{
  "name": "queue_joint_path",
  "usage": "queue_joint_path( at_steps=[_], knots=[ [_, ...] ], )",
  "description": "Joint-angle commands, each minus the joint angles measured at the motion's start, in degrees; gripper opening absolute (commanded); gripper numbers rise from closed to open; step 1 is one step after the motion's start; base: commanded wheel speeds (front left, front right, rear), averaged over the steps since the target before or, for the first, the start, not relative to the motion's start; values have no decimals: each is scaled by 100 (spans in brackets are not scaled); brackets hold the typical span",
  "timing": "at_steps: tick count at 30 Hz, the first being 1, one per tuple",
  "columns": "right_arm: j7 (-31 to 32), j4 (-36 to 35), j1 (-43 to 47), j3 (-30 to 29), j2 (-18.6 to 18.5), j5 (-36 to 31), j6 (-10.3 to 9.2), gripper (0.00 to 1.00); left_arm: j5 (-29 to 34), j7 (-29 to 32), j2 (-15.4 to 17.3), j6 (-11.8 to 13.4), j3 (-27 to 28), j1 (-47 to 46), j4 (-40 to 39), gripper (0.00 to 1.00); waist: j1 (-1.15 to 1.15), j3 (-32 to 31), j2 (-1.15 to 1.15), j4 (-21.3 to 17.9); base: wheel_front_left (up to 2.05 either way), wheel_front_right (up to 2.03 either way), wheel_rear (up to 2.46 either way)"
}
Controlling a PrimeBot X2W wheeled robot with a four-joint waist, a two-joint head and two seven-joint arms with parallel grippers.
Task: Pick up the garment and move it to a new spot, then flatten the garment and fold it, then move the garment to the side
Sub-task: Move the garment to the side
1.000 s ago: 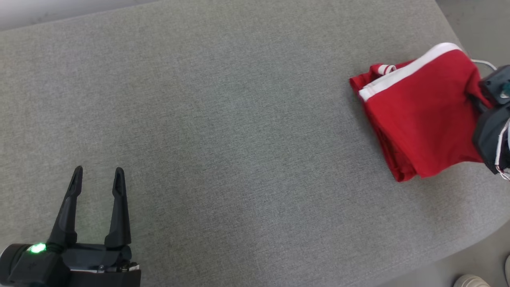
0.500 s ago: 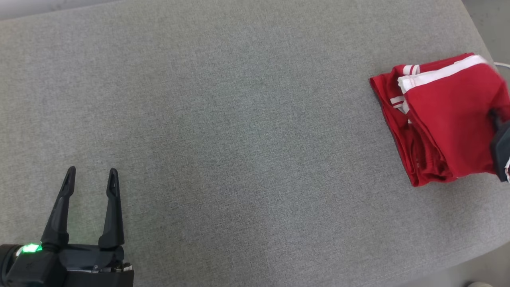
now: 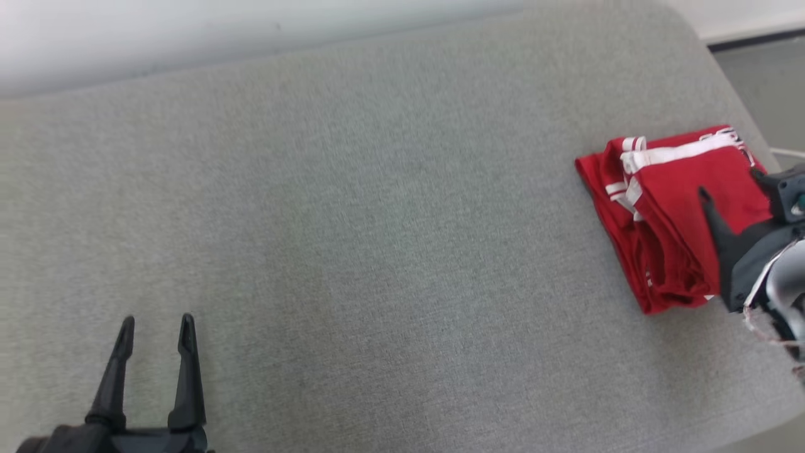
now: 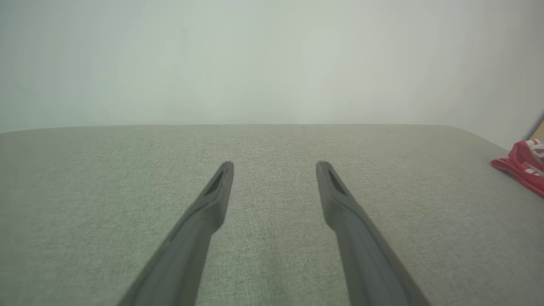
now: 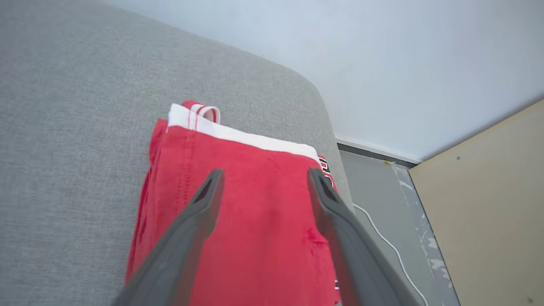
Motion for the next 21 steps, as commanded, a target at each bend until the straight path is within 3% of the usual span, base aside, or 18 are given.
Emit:
queue_joint_path(
  at_steps=[1,10,21],
  knots=[
    [-126,-253,234,-121,136,29,-14,100,-72,-15,-61,9,66,115,69,100,1,-332,0,125,0,0,0],
    [-847,-1573,1568,-724,1011,97,-15,100,-291,-16,-304,14,424,379,515,100,1,-1038,0,423,0,0,0],
    [-1399,-2111,2841,-848,1987,160,-15,100,-128,-16,-346,27,531,476,993,100,1,-1657,0,879,0,0,0]
  ],
)
